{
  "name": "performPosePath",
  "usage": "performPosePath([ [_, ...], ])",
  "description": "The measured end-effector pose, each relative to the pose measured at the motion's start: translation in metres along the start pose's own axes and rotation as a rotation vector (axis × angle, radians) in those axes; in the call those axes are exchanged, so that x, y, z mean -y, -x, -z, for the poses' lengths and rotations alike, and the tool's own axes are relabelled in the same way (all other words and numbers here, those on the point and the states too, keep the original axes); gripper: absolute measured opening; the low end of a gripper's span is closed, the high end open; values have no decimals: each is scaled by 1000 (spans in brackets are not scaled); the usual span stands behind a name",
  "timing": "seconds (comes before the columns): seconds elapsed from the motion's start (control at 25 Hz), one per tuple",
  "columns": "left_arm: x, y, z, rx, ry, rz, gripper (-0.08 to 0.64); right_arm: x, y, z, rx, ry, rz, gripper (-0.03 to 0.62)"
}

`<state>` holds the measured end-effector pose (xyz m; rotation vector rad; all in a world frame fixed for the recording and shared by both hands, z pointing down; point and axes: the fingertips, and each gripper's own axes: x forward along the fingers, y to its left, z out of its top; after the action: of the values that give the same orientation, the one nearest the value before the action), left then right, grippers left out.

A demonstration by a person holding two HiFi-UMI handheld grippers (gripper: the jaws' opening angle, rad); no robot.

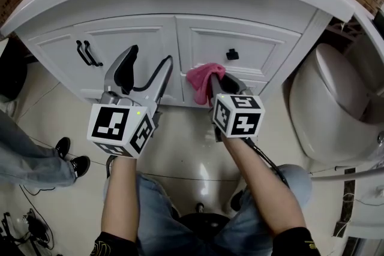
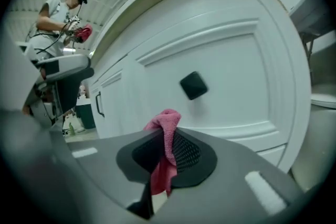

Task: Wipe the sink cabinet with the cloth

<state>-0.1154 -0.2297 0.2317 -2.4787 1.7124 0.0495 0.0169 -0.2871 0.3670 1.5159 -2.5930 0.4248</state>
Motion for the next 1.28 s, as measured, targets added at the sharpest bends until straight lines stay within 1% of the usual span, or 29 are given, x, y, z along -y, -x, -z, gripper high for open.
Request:
performPosePath([
  [0.12,-2,6,-2,-1,2,-14,317,-42,-26,4,2,48,-83,28],
  [0.2,-3,9,-5,1,-3,-22,316,-62,-40,7,-9,99,-123,28],
  [0.28,-5,12,-6,2,-12,-23,318,-72,-48,12,-33,151,-126,26],
  [0.36,-9,13,-7,0,-22,-22,318,-69,-52,15,-52,172,-96,26],
  [0.48,-14,14,-7,6,-11,-25,318,-45,-50,18,-69,156,-36,26],
  [0.56,-16,14,-7,12,3,-25,318,-33,-45,16,-74,170,-13,26],
  [0.72,-8,7,-6,20,8,-4,318,-3,-24,14,-98,242,55,26],
  [0.84,-1,1,-7,26,14,14,316,35,-5,18,-126,308,122,27],
  [0.92,4,-3,-8,31,15,26,318,64,10,19,-139,335,180,28],
  [1.16,17,-13,-9,40,30,49,318,149,58,11,-134,269,373,28],
  [1.28,23,-18,-6,35,25,61,318,170,69,9,-131,237,427,28],
])
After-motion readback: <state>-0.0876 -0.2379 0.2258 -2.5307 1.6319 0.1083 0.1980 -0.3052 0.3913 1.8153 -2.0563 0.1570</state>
